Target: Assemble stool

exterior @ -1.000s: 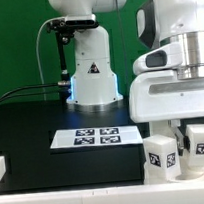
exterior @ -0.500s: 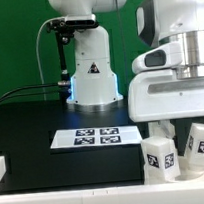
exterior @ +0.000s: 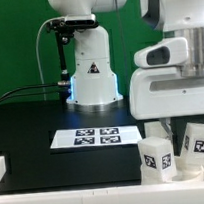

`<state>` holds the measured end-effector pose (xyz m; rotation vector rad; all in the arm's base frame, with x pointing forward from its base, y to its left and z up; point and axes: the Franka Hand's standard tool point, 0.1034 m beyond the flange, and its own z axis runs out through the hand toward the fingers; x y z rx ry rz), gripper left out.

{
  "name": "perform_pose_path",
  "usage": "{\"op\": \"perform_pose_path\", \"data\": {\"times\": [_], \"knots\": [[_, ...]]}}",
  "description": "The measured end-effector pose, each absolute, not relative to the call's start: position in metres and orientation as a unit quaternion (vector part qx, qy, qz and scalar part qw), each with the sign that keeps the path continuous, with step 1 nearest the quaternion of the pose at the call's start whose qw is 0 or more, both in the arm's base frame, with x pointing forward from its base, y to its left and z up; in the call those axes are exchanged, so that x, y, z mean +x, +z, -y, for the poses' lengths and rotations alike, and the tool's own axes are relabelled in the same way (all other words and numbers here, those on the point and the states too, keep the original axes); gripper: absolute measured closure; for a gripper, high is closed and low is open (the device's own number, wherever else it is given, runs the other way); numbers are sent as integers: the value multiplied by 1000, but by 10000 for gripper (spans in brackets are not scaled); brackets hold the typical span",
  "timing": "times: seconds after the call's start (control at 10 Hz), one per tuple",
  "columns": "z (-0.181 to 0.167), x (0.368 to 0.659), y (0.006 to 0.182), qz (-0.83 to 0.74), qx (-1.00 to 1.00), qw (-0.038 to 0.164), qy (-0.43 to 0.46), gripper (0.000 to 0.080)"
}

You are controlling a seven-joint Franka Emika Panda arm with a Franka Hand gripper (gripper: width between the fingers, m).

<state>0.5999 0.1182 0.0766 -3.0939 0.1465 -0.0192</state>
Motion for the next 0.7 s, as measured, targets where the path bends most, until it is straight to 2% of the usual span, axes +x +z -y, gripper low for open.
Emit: {"op": "perform_pose_path", "data": {"times": [0.4, 0.5, 0.6, 0.7], "knots": [[-118, 596, 73, -54, -998, 15, -8, 179], [-118, 596, 73, -69, -997, 16, -7, 371], [-119, 596, 73, -104, -994, 16, -7, 371], [-119, 596, 72, -145, -989, 16, -6, 467]]}}
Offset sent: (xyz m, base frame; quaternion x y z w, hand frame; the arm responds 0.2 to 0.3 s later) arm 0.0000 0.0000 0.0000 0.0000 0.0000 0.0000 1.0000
